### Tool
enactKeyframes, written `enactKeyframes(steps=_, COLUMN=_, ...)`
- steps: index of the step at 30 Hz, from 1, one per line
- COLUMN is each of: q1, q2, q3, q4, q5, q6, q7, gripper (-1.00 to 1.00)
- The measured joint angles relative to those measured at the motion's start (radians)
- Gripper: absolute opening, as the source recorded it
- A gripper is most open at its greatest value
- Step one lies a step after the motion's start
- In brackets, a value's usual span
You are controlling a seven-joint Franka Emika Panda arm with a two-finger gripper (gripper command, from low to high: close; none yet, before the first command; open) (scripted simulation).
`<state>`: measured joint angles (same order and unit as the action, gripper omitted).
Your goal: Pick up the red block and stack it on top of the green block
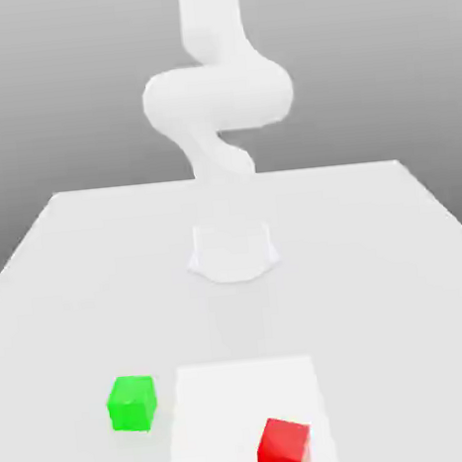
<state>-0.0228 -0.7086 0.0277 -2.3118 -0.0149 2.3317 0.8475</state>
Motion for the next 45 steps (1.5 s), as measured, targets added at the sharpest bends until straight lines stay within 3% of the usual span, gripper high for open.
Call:
enactKeyframes(steps=15, q1=-0.087, q2=0.551, q3=0.116, q4=-0.071, q5=-0.101, q6=0.190, q7=0.294, gripper=0.00)
enactKeyframes(steps=26, q1=-0.071, q2=0.939, q3=0.127, q4=-0.120, q5=-0.078, q6=0.341, q7=0.432, gripper=0.00)
enactKeyframes(steps=30, q1=-0.048, q2=1.084, q3=0.098, q4=-0.102, q5=-0.116, q6=0.453, q7=0.468, gripper=0.00)
enactKeyframes(steps=31, q1=-0.041, q2=1.109, q3=0.089, q4=-0.098, q5=-0.123, q6=0.474, q7=0.474, gripper=-1.00)
enactKeyframes(steps=38, q1=-0.041, q2=1.110, q3=0.090, q4=-0.098, q5=-0.124, q6=0.476, q7=0.475, gripper=-1.00)
enactKeyframes(steps=42, q1=-0.063, q2=0.987, q3=0.121, q4=-0.118, q5=-0.080, q6=0.374, q7=0.443, gripper=-1.00)
enactKeyframes(steps=45, q1=-0.124, q2=0.884, q3=0.085, q4=-0.185, q5=-0.052, q6=0.336, q7=0.379, gripper=-1.00)
